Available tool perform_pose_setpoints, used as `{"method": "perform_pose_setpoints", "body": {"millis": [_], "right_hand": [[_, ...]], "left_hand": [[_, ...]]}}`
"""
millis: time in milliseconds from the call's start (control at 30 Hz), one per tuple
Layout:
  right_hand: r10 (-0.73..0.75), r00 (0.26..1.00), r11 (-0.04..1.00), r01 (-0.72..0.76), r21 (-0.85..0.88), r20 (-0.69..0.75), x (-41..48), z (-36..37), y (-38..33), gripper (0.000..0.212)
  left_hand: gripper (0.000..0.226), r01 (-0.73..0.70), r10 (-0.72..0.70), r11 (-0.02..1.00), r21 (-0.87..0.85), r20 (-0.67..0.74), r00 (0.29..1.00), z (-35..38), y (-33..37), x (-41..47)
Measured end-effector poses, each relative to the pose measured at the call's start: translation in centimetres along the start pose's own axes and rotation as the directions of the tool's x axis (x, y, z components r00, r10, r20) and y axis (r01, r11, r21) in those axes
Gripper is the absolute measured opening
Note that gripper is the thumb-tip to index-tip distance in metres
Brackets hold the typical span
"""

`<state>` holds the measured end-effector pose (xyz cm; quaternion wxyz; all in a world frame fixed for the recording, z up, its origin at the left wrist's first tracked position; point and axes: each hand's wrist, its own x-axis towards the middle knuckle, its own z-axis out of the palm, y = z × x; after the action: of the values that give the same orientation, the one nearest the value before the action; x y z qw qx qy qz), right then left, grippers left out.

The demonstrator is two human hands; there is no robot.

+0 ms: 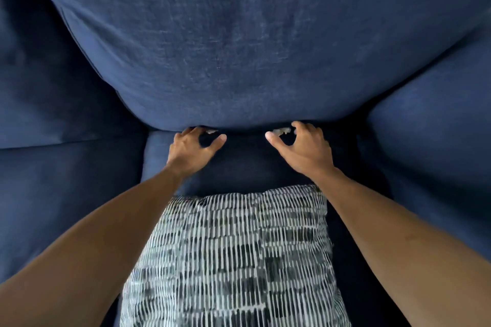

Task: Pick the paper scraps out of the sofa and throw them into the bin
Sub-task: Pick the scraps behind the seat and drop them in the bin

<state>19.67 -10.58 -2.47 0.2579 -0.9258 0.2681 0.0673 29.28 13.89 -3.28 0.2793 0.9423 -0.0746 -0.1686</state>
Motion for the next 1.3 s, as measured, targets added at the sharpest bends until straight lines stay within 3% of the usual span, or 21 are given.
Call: {"method": "perform_pose_setpoints", "body": {"millis": [133,233,700,1067,1300], "right_hand": [[-0.014,0.998,0.999,0.012,-0.040,-0.053,1.5,1.8,0.2,0.082],[-0.006,0.996,0.999,0.001,-0.050,-0.094,2.4,2.9,0.4,0.076],[0.014,0.968,0.995,0.011,0.099,-0.249,3.9,5.0,1.3,0.032],[-0.051,0.969,0.985,0.089,0.146,-0.243,1.8,2.7,1.1,0.027],[-0.079,0.961,0.985,0.115,0.125,-0.265,-1.7,-0.2,0.7,0.022]], "left_hand": [[0.055,-0.005,0.010,0.995,0.097,-0.056,0.998,1.2,-0.5,1.4],[0.048,0.018,-0.010,0.996,0.087,-0.088,0.996,2.1,-1.3,2.5],[0.055,0.163,-0.159,0.987,-0.001,-0.236,0.959,3.7,-2.1,4.9],[0.028,0.054,-0.055,0.998,-0.014,-0.212,0.976,2.0,-1.7,2.6],[0.023,0.012,-0.011,1.000,0.006,-0.218,0.976,0.4,-0.6,-0.9]]}}
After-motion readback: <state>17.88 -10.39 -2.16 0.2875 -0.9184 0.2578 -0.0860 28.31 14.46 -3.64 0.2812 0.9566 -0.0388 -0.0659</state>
